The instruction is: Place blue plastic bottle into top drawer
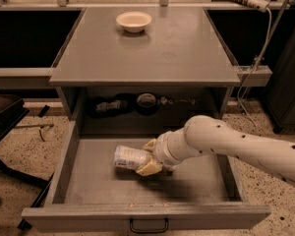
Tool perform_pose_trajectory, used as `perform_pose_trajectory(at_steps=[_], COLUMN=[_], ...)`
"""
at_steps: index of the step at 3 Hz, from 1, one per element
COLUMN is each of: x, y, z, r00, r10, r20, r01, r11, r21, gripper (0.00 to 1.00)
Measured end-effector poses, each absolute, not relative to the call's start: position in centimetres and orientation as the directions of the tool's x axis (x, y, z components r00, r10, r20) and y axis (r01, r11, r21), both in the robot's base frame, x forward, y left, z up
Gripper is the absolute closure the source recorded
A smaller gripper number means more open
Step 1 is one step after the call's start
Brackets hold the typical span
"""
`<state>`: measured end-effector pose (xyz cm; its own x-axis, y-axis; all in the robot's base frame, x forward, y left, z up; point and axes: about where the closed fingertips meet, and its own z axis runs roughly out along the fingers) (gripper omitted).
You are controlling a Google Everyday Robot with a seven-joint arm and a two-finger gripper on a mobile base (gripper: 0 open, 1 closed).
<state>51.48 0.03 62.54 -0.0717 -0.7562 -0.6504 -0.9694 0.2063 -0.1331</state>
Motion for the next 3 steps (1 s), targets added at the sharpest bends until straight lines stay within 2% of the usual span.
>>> perform_pose_trajectory(at_steps=[3], x=[51.47], y=[0.04], z=[62.53], r00=[-0.072], r10=[-0.756], r20=[-0.65], r01=[-0.969], r11=[0.206], r21=[-0.133], gripper=[0.12])
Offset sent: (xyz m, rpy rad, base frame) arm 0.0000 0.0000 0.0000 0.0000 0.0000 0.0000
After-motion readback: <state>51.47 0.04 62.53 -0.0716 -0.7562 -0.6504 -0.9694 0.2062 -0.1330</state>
